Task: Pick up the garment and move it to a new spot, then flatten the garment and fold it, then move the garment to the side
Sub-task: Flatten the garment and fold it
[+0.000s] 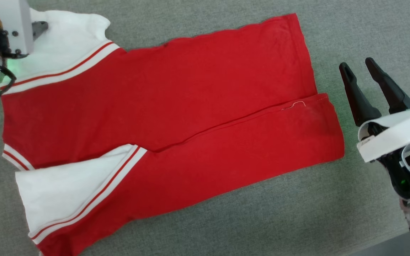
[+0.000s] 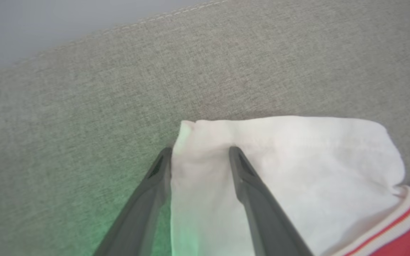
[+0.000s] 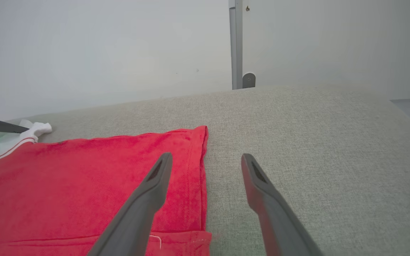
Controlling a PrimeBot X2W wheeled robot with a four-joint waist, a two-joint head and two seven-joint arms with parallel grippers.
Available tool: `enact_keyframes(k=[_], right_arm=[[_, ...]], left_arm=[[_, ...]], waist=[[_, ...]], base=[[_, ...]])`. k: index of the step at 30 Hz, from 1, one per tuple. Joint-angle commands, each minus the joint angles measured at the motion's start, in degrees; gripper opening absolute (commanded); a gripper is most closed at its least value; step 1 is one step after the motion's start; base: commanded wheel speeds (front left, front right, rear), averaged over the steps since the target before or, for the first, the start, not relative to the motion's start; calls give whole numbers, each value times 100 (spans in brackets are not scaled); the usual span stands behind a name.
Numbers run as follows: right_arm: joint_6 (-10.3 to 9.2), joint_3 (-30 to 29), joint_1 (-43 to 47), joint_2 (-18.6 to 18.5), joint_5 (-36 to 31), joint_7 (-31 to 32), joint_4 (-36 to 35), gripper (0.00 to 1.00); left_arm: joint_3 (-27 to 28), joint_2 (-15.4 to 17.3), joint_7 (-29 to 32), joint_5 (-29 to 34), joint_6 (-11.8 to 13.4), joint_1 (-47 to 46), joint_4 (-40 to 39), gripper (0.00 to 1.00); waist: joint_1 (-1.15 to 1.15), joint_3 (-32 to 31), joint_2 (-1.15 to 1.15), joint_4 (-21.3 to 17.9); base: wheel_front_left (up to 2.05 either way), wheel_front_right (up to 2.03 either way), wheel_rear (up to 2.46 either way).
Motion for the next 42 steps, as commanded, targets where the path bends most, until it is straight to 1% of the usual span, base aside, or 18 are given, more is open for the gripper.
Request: enact_keyframes(k=[1,4,8,10,14,18,23,27,28,29,30,31,32,37,42], right_arm=[[2,61,-174,-86,20,98,28,100],[2,312,-472,-254,81,478,100,100],[1,725,-1139,-494,238,1341,342,100],[1,897,-1538,-591,246,1776,614,100],[2,1233,-2358,-650,357,2486,1285,100],[1,1490,-3017,-714,372,2871,2079,100],[1,1847,-3531,-699,610,3480,2898,100],[1,2168,-3700,-687,779,3749,3256,100],[1,2232,-3736,-698,830,3734,3307,97],[1,2232,-3736,-698,830,3734,3307,97],[1,2274,-3768,-709,869,3668,3336,46],[1,2301,-3795,-728,917,3597,3376,31],[1,2328,-3818,-746,947,3530,3423,0],[1,2476,-3813,-911,1077,3117,3590,0],[1,2678,-3563,-1147,1281,2594,3458,0]], left_arm=[[-128,-101,71,-124,-30,234,-28,0],[-244,-49,-49,-205,-29,189,-172,0],[-413,-63,-163,-316,-29,75,-328,0],[-496,-97,-211,-388,-29,25,-400,0],[-676,-211,-319,-526,-29,-99,-522,0],[-892,-317,-428,-624,-29,-228,-623,0],[-1140,-455,-543,-738,-24,-366,-664,0],[-1338,-529,-652,-860,-24,-430,-709,0],[-1388,-539,-685,-891,-24,-445,-727,0],[-1388,-539,-685,-891,-24,-445,-727,0],[-1433,-552,-721,-936,-24,-454,-745,0],[-1473,-560,-771,-984,-24,-457,-767,0],[-1504,-569,-830,-1031,-25,-453,-796,0],[-1625,-543,-1242,-1336,-25,-308,-948,0],[-1768,-471,-1742,-1697,-25,-34,-1296,0]], waist=[[0,10,0,33],[0,27,0,100],[0,47,0,223],[0,65,0,306],[0,126,0,525],[0,214,0,748],[0,277,0,940],[0,310,0,1040],[0,310,0,1064],[0,310,0,1064],[0,307,0,1087],[0,299,0,1112],[0,280,0,1138],[0,20,0,1291],[0,-445,0,1497]], base=[[0,0,0],[0,0,0],[0,0,0],[0,0,0],[0,0,0],[0,0,0],[0,0,0],[0,0,0],[0,0,0],[0,0,0],[0,0,0],[0,0,0],[0,0,0],[0,0,0],[0,0,0]])
